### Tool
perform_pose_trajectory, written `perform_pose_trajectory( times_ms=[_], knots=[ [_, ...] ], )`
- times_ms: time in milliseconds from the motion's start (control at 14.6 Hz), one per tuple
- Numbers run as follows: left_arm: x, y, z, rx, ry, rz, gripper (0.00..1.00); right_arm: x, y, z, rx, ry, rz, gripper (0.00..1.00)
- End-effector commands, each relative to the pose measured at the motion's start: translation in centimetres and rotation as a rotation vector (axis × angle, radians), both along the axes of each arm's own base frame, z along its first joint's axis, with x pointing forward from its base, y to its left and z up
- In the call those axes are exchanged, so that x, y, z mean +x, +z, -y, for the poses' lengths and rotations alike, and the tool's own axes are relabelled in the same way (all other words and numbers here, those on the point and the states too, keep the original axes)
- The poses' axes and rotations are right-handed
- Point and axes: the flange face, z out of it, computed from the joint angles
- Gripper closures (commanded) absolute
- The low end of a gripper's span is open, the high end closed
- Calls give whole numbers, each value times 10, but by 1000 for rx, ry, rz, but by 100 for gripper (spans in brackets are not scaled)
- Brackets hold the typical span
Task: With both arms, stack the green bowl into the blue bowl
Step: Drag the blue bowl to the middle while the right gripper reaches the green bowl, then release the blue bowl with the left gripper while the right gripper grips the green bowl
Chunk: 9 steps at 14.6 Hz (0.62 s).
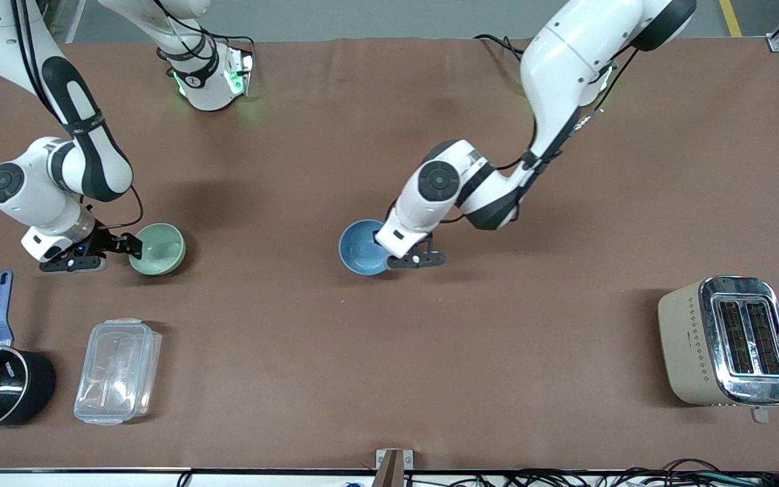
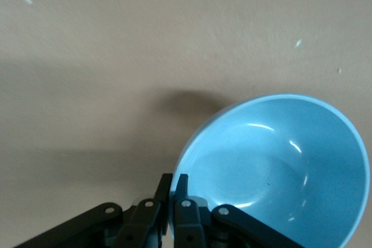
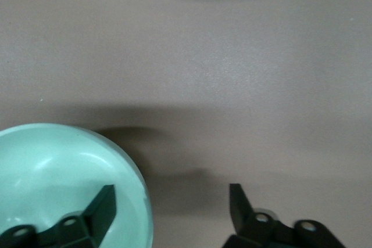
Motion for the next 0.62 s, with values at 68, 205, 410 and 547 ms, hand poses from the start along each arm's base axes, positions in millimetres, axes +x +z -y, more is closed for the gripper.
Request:
perform_pose_trajectory(
  times_ms=[68, 205, 410, 547],
  knots=[
    [-5, -26, 12, 25, -7, 16, 94, -12, -11, -8, 3, 6, 10, 61],
    [-3, -28, 12, 16, 10, 20, 50, -12, -11, -10, 12, -17, 4, 96],
    [36, 34, -3, -17, 69, 85, 0, -11, -8, -24, 50, -37, -49, 100],
    [82, 115, -65, 18, 133, 133, 0, -2, 19, -32, 69, -34, -82, 100]
  ],
)
